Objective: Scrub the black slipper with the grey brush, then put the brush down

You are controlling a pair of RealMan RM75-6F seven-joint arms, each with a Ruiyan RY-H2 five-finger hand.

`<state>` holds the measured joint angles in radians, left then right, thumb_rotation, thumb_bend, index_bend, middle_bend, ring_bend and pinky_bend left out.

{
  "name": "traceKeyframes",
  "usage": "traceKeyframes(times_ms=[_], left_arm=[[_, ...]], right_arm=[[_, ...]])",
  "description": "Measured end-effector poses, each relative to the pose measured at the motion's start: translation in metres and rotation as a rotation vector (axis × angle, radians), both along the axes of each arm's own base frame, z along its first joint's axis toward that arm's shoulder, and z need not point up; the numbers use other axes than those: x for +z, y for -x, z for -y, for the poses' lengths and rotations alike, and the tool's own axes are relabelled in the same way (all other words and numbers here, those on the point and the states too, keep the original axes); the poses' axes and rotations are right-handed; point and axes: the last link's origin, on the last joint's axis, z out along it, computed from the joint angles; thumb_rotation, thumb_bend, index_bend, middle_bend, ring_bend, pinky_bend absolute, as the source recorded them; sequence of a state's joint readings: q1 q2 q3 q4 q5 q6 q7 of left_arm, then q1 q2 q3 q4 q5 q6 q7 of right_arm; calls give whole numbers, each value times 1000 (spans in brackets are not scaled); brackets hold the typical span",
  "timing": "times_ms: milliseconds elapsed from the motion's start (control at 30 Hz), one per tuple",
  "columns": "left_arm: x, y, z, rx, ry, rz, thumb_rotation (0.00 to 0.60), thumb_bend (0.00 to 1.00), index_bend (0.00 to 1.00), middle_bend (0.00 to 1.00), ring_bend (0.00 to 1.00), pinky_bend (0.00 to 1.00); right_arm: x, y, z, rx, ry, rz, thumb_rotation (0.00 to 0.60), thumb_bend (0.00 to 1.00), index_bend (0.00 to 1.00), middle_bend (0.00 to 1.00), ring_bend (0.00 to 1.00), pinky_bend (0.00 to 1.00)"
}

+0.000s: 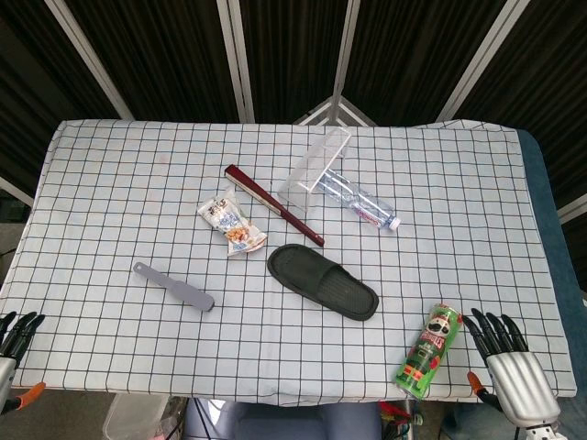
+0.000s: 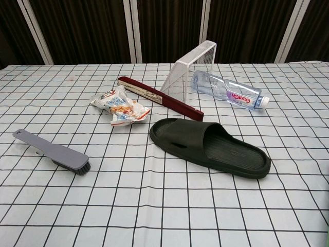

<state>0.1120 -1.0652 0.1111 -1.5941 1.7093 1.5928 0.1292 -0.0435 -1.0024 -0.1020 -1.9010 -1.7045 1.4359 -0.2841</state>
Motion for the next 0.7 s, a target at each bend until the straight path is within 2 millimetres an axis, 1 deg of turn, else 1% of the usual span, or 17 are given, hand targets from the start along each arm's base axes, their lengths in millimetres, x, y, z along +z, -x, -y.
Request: traceKeyframes(times_ms=[233, 300, 367, 467, 567, 700], left_arm=[[-8, -4, -17, -27, -4, 5, 600, 103, 57, 110, 0, 87], [-13, -5, -23, -31, 5, 4, 600, 108, 70, 130, 23, 110], [-19, -7, -30, -37, 19, 4, 600, 138, 91, 161, 58, 150], [-34, -13, -46, -65, 51, 1, 600, 202, 118, 190, 81, 164], [-50, -19, -63, -90, 88, -8, 600, 235, 132, 208, 93, 172], [-72, -32, -92, -126, 144, -32, 600, 292, 151, 226, 101, 172]], right_arm=[[-3, 3, 10, -19, -4, 1, 600, 392, 0, 0, 0, 0], [-4, 4, 11, -24, -3, 0, 600, 392, 0, 0, 0, 0], [-4, 6, 14, -35, -2, 3, 600, 391, 0, 0, 0, 0], [-3, 8, 18, -45, 2, 6, 600, 392, 0, 0, 0, 0], [-2, 9, 20, -52, 8, 13, 600, 392, 0, 0, 0, 0], [0, 13, 23, -65, 14, 14, 600, 392, 0, 0, 0, 0]])
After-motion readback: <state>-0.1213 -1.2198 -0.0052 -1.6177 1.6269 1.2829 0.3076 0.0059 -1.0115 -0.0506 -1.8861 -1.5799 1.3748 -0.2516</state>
